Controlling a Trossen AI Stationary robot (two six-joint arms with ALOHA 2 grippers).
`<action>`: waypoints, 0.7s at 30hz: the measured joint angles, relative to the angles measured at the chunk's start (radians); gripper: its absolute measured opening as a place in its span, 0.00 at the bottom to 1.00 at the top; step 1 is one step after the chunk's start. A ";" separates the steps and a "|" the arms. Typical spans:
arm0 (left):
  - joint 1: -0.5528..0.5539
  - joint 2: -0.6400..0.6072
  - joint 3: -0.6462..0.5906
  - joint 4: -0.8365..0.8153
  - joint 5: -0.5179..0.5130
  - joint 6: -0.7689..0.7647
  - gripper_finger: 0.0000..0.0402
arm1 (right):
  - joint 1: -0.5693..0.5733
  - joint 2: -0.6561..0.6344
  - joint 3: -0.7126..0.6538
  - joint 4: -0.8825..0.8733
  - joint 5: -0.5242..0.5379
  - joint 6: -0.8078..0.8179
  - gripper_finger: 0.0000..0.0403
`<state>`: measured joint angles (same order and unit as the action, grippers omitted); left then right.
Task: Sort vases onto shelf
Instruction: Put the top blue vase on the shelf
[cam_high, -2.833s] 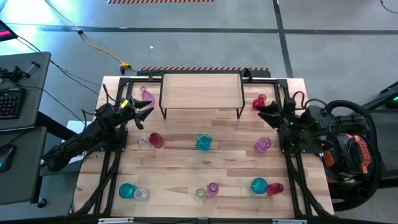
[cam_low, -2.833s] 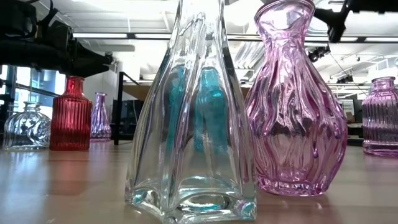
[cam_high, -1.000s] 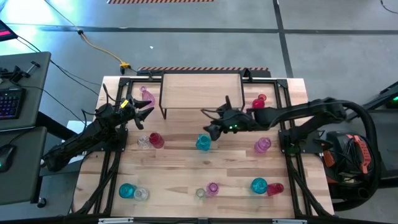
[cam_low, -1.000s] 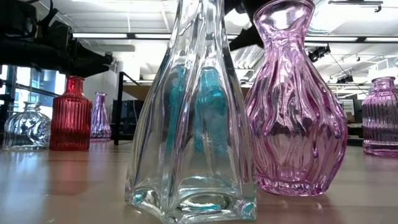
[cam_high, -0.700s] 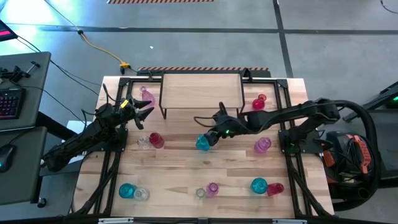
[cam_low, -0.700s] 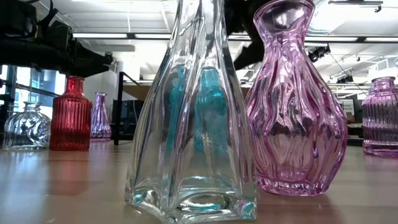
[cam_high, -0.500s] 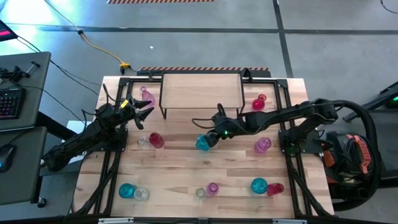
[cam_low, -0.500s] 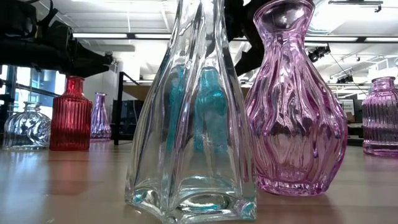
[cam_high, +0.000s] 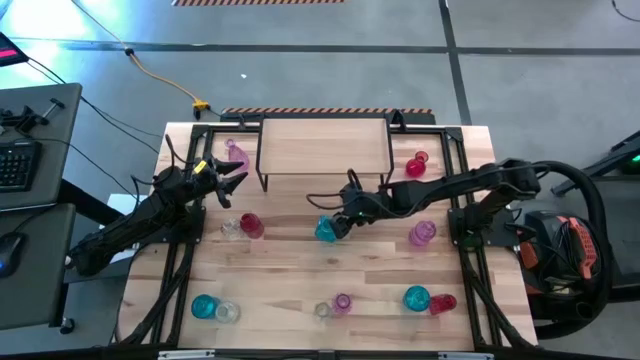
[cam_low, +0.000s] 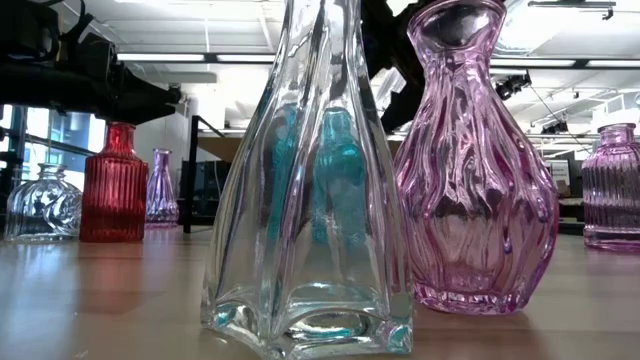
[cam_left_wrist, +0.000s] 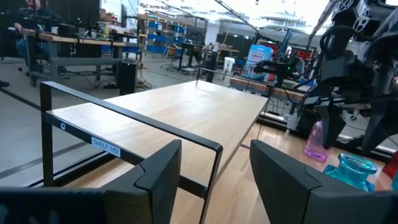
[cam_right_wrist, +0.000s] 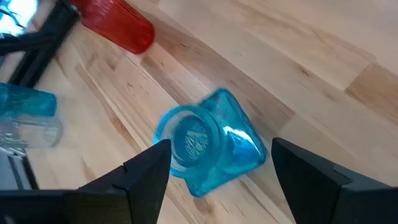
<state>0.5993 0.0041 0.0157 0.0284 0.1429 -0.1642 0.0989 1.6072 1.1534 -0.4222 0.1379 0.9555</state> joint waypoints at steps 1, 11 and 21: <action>0.000 0.000 0.000 0.000 0.000 0.000 0.46 | 0.000 0.007 0.000 0.003 0.000 0.009 0.65; 0.000 0.000 0.000 0.000 -0.003 0.000 0.46 | 0.000 0.031 0.000 0.006 -0.004 0.008 0.65; 0.000 0.000 0.000 0.000 -0.003 0.000 0.46 | 0.000 0.037 0.000 0.012 -0.003 0.005 0.65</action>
<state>0.5991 0.0044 0.0155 0.0280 0.1394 -0.1642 0.0990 1.6444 1.1530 -0.4107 0.1345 0.9607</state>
